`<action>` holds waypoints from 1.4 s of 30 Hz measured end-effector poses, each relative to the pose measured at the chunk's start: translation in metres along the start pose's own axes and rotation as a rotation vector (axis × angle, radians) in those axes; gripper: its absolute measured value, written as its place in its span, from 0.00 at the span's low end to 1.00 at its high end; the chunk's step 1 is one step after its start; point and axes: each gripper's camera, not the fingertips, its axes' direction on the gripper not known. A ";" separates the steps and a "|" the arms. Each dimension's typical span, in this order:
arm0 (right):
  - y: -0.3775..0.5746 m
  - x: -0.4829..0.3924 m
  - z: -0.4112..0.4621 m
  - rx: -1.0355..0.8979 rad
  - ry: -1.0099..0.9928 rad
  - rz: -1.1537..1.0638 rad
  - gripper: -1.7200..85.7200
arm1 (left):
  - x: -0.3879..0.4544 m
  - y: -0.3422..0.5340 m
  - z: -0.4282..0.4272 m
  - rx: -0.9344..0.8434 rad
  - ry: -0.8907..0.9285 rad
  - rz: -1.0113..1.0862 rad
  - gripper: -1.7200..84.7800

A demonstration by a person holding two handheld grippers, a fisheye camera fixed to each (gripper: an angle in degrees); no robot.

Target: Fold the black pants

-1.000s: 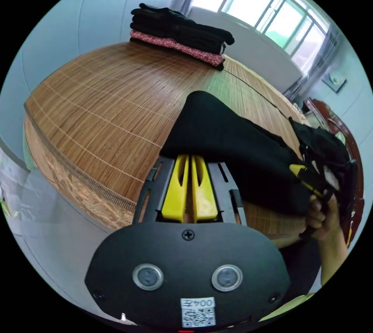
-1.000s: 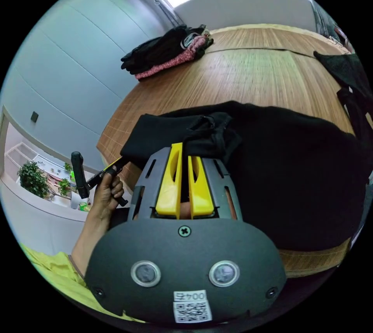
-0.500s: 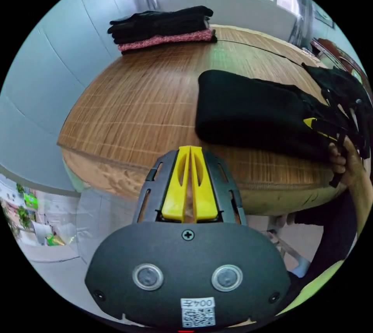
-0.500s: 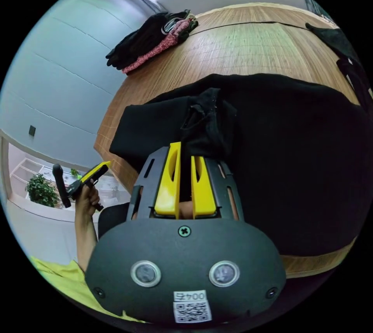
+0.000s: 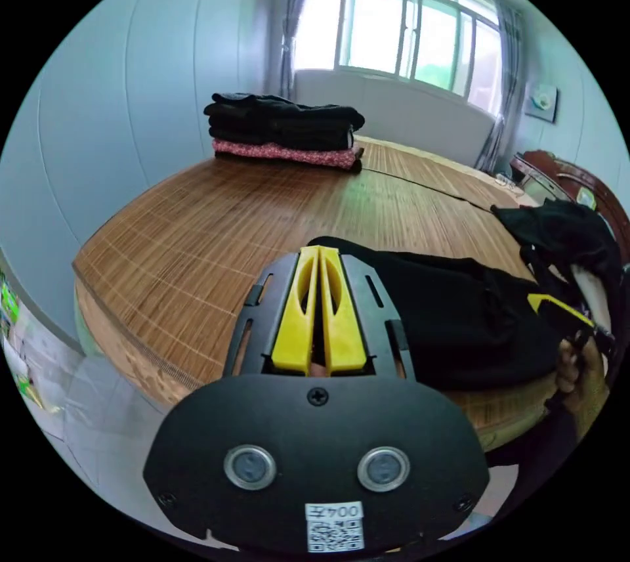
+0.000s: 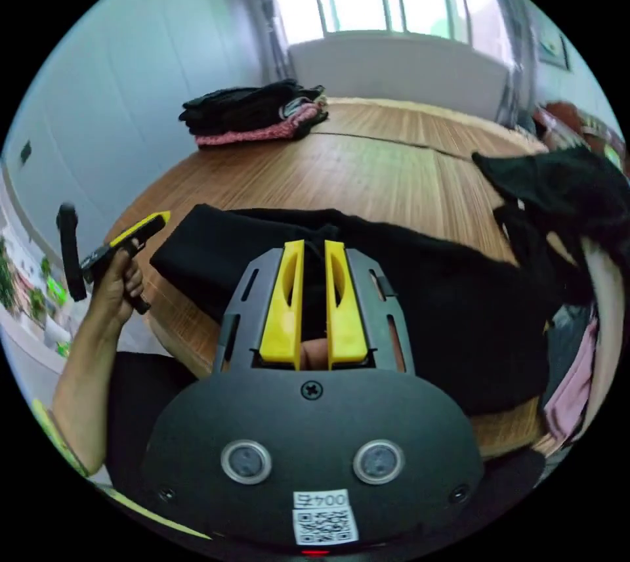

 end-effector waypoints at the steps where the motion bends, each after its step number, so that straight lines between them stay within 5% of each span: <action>1: -0.009 -0.021 0.006 0.013 0.026 -0.092 0.09 | 0.003 0.000 0.006 -0.014 -0.003 0.015 0.02; 6: -0.014 -0.062 0.080 -0.191 0.157 -0.349 0.09 | 0.015 0.012 0.046 -0.126 -0.077 0.102 0.02; 20: -0.051 -0.046 0.054 -0.090 -0.063 -0.162 0.09 | -0.014 0.013 0.047 -0.146 0.036 0.040 0.02; 28: -0.096 -0.091 0.104 -0.395 0.056 -0.344 0.05 | -0.022 0.013 0.049 -0.154 0.034 0.023 0.02; 30: -0.113 -0.095 0.080 -0.271 0.107 -0.340 0.04 | -0.024 0.012 0.050 -0.160 0.034 0.021 0.02; 33: -0.140 -0.102 0.061 -0.191 0.010 -0.299 0.05 | -0.027 0.012 0.050 -0.165 0.040 0.017 0.02; 38: -0.175 -0.142 0.083 -0.367 -0.266 -0.392 0.11 | -0.031 0.013 0.050 -0.163 0.047 0.014 0.02; 42: -0.204 -0.151 0.051 -0.289 0.032 -0.445 0.12 | -0.036 0.013 0.051 -0.165 0.063 0.009 0.02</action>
